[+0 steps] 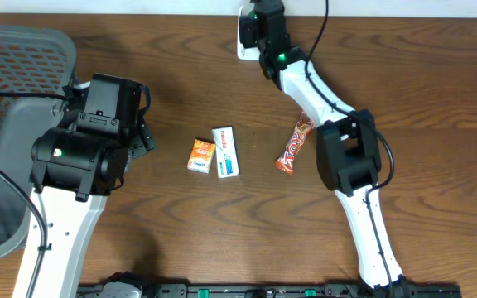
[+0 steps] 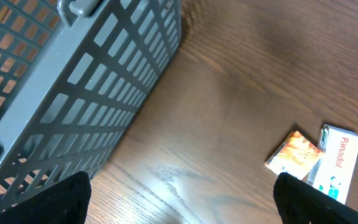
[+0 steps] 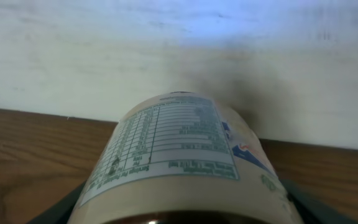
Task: Scan the item barcode
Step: 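Carry the jar with the right gripper up to the scanner, then move the jar right and set it at the table's right edge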
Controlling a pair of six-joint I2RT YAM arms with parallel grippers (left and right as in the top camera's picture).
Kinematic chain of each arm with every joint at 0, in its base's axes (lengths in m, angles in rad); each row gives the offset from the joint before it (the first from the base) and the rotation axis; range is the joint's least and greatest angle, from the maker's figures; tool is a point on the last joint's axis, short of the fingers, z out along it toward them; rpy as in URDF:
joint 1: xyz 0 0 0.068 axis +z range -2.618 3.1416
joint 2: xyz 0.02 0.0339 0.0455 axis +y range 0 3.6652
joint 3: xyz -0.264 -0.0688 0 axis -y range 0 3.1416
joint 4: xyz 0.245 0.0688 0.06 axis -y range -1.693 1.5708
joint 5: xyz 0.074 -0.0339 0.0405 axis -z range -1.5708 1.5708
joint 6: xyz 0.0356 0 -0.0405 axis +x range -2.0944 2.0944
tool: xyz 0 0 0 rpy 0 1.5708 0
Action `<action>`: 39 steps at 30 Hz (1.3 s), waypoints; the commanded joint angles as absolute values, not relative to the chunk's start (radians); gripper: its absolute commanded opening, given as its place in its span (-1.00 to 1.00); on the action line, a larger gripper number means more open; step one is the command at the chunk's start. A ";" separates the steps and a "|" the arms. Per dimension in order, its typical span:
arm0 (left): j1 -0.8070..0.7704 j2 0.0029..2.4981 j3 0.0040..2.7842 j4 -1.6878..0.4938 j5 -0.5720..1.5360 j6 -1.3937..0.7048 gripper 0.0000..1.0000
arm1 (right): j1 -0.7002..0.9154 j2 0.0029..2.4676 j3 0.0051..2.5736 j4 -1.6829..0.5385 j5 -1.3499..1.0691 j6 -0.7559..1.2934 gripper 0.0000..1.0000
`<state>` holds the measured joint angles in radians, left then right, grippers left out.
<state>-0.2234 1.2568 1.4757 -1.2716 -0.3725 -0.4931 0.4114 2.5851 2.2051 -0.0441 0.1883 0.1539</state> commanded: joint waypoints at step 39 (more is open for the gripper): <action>-0.218 1.262 1.475 -1.272 -0.386 -0.483 0.88 | -0.515 2.128 2.082 -1.335 0.261 0.403 0.14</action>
<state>-0.2234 1.2579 1.4757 -1.2716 -0.3725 -0.4927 -0.4252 2.1262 2.1571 -1.3685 0.2436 0.3866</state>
